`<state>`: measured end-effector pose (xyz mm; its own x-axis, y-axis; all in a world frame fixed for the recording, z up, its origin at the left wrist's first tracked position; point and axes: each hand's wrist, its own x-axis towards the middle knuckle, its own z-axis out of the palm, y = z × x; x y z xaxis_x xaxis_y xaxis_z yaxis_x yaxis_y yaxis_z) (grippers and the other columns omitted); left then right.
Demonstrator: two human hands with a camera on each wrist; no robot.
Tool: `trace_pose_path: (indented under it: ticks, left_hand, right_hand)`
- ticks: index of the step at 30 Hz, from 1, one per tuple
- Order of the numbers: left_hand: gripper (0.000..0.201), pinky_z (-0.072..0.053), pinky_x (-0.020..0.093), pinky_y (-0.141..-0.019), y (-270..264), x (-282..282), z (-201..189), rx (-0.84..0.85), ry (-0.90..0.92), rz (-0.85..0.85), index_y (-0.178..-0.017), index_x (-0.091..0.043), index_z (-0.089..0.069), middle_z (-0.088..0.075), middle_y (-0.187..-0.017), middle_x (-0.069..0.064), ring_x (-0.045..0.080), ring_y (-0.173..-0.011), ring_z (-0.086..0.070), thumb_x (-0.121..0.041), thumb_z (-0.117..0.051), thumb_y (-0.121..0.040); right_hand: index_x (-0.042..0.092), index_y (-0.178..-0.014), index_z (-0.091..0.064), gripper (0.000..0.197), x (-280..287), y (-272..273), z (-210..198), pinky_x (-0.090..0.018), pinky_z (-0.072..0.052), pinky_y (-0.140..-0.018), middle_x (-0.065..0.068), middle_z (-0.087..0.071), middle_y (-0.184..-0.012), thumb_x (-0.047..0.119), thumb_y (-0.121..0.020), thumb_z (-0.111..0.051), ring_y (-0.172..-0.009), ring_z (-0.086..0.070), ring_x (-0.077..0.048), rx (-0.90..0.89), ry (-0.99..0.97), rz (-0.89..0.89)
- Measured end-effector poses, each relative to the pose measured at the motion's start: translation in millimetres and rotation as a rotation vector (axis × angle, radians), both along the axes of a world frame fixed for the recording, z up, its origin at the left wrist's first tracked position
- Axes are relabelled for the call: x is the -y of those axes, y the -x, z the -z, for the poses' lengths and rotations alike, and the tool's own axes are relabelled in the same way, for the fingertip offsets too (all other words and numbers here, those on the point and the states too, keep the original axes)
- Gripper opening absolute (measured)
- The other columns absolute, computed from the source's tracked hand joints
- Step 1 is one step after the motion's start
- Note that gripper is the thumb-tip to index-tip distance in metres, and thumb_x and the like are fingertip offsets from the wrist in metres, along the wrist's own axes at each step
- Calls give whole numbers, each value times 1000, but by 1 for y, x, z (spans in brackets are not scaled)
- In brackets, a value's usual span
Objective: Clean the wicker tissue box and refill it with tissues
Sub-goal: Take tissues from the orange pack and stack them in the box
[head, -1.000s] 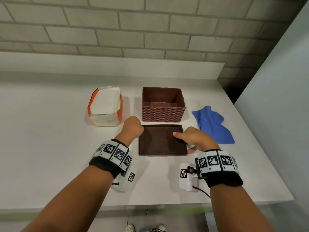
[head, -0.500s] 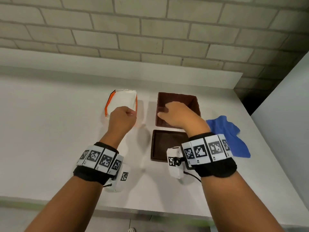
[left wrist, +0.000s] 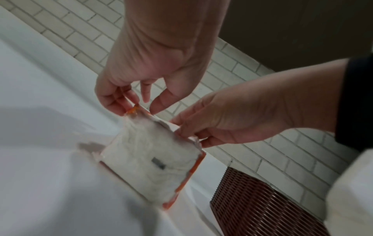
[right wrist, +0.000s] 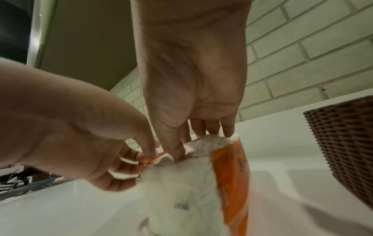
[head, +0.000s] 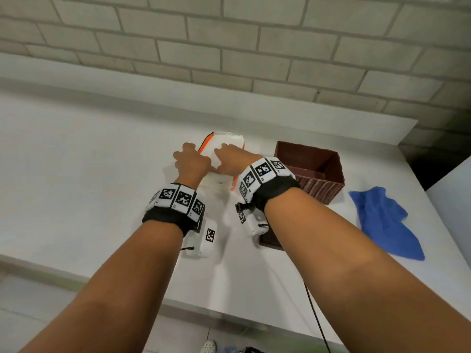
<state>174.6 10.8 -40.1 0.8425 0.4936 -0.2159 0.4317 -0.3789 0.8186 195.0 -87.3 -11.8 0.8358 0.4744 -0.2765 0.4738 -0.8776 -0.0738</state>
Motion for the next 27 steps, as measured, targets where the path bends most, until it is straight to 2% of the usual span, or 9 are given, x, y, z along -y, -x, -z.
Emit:
trace_pose_path:
  ticks: [2, 4, 7, 9, 11, 14, 16, 22, 27]
  left_hand:
    - [60, -48, 42, -97, -1, -1, 2, -21, 28, 18, -139, -8, -35, -38, -139, 18, 36, -118, -50, -1, -54, -83]
    - [52, -50, 34, -77, -1, -3, 2, -28, 89, 38, -133, -2, -42, -51, -123, 17, 34, -103, -57, 1, -54, -82]
    - [20, -38, 27, -52, -1, -5, 2, -29, 91, 81, -90, -1, -58, -57, -91, 18, 29, -74, -52, 7, -56, -72]
    - [14, -35, 27, -52, 0, -5, 2, -21, 79, 100, -74, -3, -53, -54, -81, 17, 27, -70, -48, 10, -54, -68]
    - [17, -35, 28, -53, -1, -6, 3, -24, 81, 119, -74, -5, -53, -52, -77, 16, 27, -67, -46, 11, -56, -67]
    - [20, -45, 35, -61, -3, -6, 7, -13, 68, 151, -65, -8, -52, -52, -72, 13, 28, -70, -52, 11, -57, -70]
    - [26, -49, 35, -66, -5, -7, 12, -3, 56, 145, -60, -10, -51, -56, -71, 11, 30, -77, -55, 11, -53, -75]
    - [16, -45, 37, -72, 0, -7, 16, 53, 244, 47, -63, -5, -49, -55, -85, 19, 29, -80, -51, 6, -46, -75]
    - [20, -44, 33, -65, 6, -8, 18, 110, 255, 41, -50, -9, -44, -47, -59, 10, 27, -66, -50, -3, -48, -69]
  right_hand:
    - [1, -124, -51, 55, -2, -3, -1, -31, -43, -86, -14, -59, -119, 47, -94, -46, -102, -56, -27, 11, 8, -10]
    - [2, -123, -52, 56, -4, -3, -3, -26, -41, -75, -10, -58, -102, 48, -92, -50, -86, -51, -20, 26, 7, -18]
    - [3, -119, -55, 49, -5, -1, -2, -26, -41, -70, -9, -59, -96, 41, -89, -57, -80, -51, -19, 55, 26, -14]
    - [5, -120, -54, 45, -7, 0, 2, -28, -45, -74, -6, -57, -92, 34, -88, -61, -81, -55, -20, 79, 52, 17]
    - [6, -132, -42, 56, -11, 2, 5, -38, -44, -93, -9, -59, -106, 32, -87, -62, -99, -59, -25, 85, 73, 42]
    - [6, -145, -25, 65, -18, 5, 7, -49, -30, -111, -14, -45, -137, 27, -91, -54, -131, -41, -31, 68, 110, 82]
    - [7, -146, -24, 60, -23, 6, 4, -49, -23, -115, -14, -37, -145, 23, -94, -49, -138, -33, -30, 59, 151, 109]
    - [7, -143, -31, 53, -26, 13, 1, -51, -22, -117, -14, -45, -142, 20, -95, -48, -136, -39, -31, 114, 250, 71]
    - [7, -131, -46, 37, -20, 7, 5, -41, -44, -94, -8, -63, -103, 18, -95, -44, -108, -59, -29, 144, 163, -28]
